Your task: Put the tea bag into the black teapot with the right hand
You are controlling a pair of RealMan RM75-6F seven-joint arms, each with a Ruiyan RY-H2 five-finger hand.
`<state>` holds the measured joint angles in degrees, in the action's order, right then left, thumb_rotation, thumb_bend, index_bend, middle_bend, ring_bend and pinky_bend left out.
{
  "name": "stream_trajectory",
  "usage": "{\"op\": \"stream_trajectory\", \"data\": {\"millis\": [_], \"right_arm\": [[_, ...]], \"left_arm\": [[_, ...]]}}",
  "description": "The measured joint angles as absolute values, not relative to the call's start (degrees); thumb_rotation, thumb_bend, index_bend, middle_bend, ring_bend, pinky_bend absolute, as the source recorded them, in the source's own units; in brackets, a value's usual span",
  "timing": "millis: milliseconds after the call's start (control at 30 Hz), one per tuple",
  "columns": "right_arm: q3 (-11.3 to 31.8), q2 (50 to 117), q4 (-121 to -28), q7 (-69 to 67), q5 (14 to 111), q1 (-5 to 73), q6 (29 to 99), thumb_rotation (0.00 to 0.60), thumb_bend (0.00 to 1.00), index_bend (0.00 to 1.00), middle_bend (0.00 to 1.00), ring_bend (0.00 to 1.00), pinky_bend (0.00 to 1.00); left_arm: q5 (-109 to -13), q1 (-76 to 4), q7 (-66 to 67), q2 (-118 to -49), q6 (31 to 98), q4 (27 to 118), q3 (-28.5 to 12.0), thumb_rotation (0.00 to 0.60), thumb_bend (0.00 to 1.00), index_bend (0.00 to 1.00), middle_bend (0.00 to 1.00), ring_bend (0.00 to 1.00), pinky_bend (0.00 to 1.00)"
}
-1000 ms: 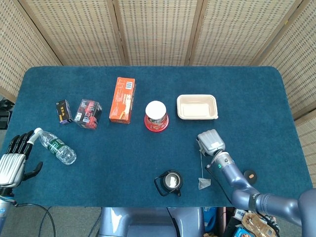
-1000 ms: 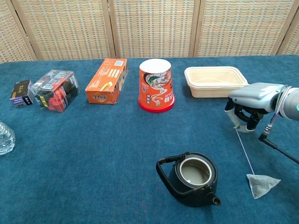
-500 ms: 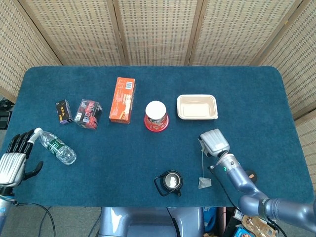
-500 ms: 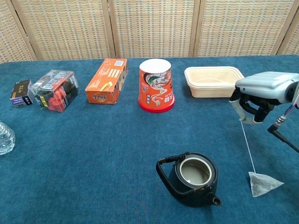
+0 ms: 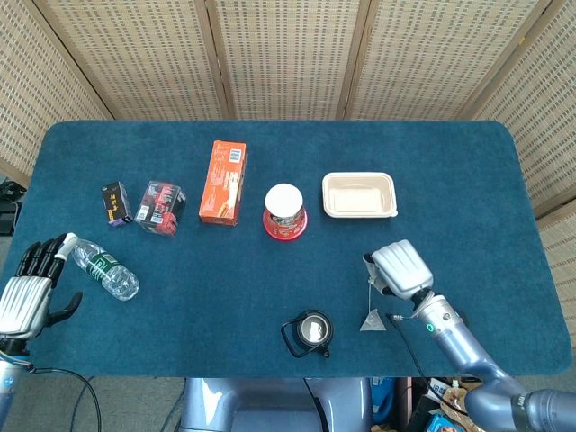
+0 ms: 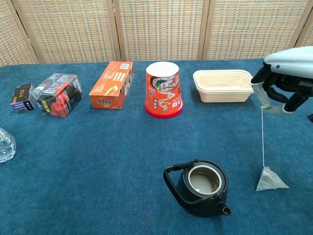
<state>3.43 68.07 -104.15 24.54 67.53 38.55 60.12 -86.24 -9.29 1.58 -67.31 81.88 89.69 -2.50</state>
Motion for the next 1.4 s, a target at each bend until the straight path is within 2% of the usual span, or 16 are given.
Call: {"op": "stream_trajectory", "data": {"millis": [433,900,1400], "right_arm": [[2.9,59.54,-111.88,17.11,76.38,34.04,64.25,0.6,0.76,0.67,0.84,0.87,0.95],[3.09,56.2,-117.0,11.93,81.51,33.93,62.15,0.6,0.76,0.67,0.84,0.87,0.95],[2.33,52.5,-119.71,-1.08,92.78,33.71,61.29,0.6,0.76,0.67,0.84,0.87,0.95]], "left_arm": [[-84.53,-9.66,4.32,-66.56,82.02,92.51,-3.74,0.6,0.38,0.0,0.0,0.0,0.0],[-81.42,-10.2,6.49,-65.54,80.39,95.19,-4.74,0.6,0.38,0.0,0.0,0.0,0.0],[-80.93,-10.22,6.68,-65.52,79.52,95.39,-4.13,0.6,0.38,0.0,0.0,0.0,0.0]]}}
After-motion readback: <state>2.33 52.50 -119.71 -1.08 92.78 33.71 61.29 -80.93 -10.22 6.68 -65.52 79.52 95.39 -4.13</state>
